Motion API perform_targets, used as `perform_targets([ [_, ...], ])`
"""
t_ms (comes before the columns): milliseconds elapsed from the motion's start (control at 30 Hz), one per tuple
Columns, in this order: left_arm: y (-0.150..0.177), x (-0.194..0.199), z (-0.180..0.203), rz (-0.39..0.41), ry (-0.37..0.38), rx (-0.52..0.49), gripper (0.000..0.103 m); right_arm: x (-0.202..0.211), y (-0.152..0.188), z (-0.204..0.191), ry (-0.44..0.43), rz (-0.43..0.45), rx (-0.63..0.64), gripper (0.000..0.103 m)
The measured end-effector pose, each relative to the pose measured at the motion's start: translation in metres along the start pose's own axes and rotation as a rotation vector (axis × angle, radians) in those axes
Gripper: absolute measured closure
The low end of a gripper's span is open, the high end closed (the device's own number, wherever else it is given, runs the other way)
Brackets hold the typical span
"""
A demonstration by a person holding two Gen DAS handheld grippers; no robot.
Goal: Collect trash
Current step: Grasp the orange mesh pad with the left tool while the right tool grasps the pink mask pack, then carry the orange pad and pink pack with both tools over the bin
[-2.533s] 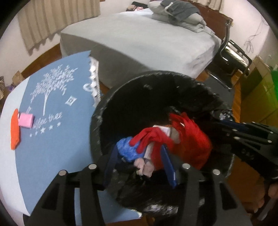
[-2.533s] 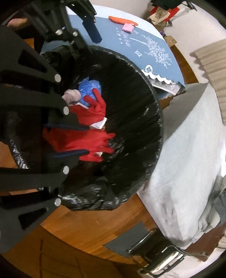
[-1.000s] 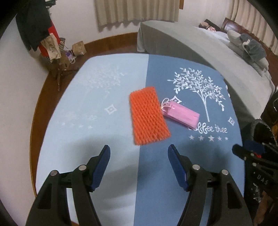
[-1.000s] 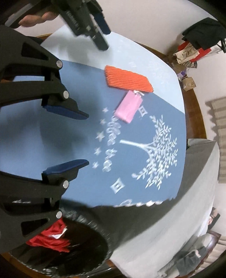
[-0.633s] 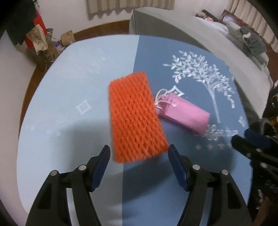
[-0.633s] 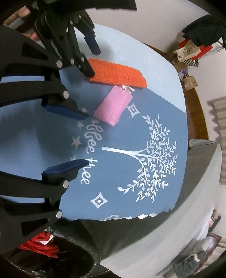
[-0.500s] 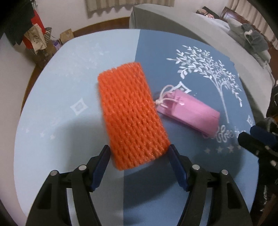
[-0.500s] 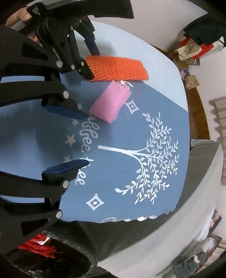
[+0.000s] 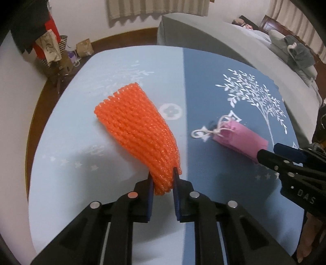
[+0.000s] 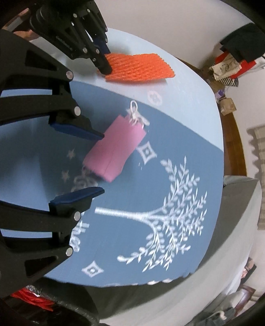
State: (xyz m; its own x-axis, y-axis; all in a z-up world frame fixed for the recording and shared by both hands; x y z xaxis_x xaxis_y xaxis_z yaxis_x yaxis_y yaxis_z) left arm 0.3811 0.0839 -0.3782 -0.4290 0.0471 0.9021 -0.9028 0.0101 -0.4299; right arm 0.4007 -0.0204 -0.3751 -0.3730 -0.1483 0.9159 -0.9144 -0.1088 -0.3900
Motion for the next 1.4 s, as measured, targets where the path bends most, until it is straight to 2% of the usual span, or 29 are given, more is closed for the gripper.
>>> perform_targets([
  [133, 0.005, 0.0, -0.008, -0.013, -0.006, -0.004, 0.086, -0.013, -0.005, -0.011, 0.01, -0.015, 0.021, 0.058],
  [167, 0.006, 0.0, -0.009, -0.015, -0.006, -0.004, 0.086, -0.019, -0.005, -0.012, 0.011, -0.029, 0.019, 0.062],
  [233, 0.007, 0.0, -0.01, -0.019, -0.006, -0.005, 0.086, -0.024, -0.004, -0.013, 0.012, -0.045, 0.024, 0.082],
  [300, 0.008, 0.002, -0.01, -0.019, -0.007, -0.006, 0.086, -0.023, -0.005, -0.013, 0.011, -0.035, 0.029, 0.091],
  [433, 0.009, 0.006, -0.007, -0.016, -0.011, -0.008, 0.086, -0.013, -0.005, -0.011, -0.007, -0.023, 0.027, 0.099],
  [800, 0.024, 0.051, 0.03, 0.011, 0.003, -0.026, 0.086, 0.046, 0.02, 0.006, -0.016, 0.004, -0.004, 0.1],
  [1033, 0.036, 0.089, 0.06, 0.038, 0.018, -0.026, 0.086, 0.093, 0.052, 0.034, 0.007, 0.014, -0.039, 0.1],
  [1400, 0.052, 0.137, 0.123, 0.092, 0.039, -0.106, 0.086, 0.155, 0.096, 0.078, 0.031, 0.051, -0.082, 0.1],
])
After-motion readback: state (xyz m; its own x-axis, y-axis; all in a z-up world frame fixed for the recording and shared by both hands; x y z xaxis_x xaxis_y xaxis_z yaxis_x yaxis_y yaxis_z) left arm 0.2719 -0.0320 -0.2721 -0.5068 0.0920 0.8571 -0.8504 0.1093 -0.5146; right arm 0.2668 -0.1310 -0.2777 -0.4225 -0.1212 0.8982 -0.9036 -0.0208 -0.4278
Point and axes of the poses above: each gripper's, at about its wrist camera, not at the fingertips, and x roughly against the way its jaws point, z to its right, y to its underside, the point moved 10 cm from there along -x, roughly the way its jaws point, and after that the axes turned 1 degree about z, right-handed, at the moved point
